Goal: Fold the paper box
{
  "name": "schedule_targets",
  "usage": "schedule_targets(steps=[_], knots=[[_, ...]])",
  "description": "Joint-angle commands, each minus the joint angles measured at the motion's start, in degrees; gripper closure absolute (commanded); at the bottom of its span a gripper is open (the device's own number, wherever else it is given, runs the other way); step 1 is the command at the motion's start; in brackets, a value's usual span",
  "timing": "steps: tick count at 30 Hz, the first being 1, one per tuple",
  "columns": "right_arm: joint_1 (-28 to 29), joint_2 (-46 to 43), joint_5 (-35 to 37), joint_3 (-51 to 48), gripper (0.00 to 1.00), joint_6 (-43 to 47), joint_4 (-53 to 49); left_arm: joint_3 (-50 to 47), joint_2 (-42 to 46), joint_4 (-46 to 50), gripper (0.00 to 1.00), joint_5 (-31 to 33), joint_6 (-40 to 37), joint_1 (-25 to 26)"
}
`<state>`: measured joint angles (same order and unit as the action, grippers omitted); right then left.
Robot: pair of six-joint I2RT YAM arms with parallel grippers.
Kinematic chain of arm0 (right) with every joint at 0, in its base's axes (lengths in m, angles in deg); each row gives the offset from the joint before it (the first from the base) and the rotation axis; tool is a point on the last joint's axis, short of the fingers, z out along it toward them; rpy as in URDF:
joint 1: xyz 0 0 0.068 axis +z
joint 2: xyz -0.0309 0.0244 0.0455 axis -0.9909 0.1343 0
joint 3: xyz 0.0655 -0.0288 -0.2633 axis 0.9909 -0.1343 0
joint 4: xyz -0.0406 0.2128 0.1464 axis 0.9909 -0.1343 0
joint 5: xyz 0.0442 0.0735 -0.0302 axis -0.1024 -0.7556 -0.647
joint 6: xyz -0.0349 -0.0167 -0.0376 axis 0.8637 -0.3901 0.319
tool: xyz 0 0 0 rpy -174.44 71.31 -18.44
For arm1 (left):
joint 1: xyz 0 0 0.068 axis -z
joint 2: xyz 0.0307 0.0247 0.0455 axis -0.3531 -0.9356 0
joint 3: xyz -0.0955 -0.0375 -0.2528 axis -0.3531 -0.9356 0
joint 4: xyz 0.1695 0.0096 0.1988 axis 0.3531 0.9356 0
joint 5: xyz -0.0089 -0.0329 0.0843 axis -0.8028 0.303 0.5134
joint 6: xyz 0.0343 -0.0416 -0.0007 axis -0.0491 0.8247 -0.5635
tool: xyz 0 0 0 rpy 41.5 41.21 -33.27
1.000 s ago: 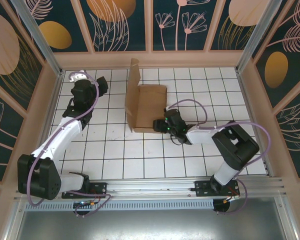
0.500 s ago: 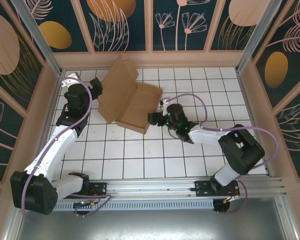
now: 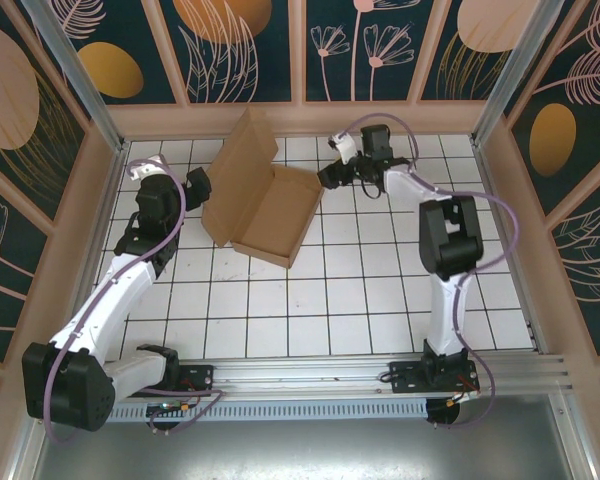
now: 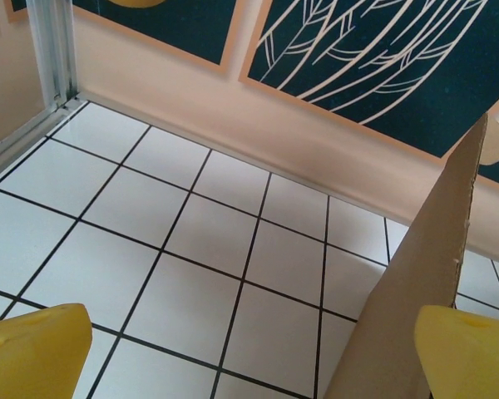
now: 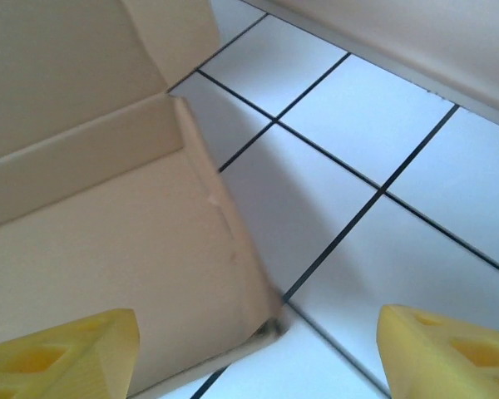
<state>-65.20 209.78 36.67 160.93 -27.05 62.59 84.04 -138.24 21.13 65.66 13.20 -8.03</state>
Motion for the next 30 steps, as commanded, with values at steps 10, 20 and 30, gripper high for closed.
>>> schedule_targets(steps=[10, 20, 30], knots=[[1.39, 20.24, -8.08, 31.47, 0.36, 0.05, -22.19, -2.39, 3.14, 1.46, 0.01, -1.15, -2.06, -0.25], [1.83, 20.21, -4.8, 30.89, 0.68, 1.76, -24.89, -2.71, 2.87, 0.68, 0.01, -2.81, -2.35, -0.32], [1.85, 12.74, -1.56, 22.15, 0.91, 3.62, -19.81, -3.26, 2.33, 0.4, 0.01, -2.23, -3.82, -0.25]])
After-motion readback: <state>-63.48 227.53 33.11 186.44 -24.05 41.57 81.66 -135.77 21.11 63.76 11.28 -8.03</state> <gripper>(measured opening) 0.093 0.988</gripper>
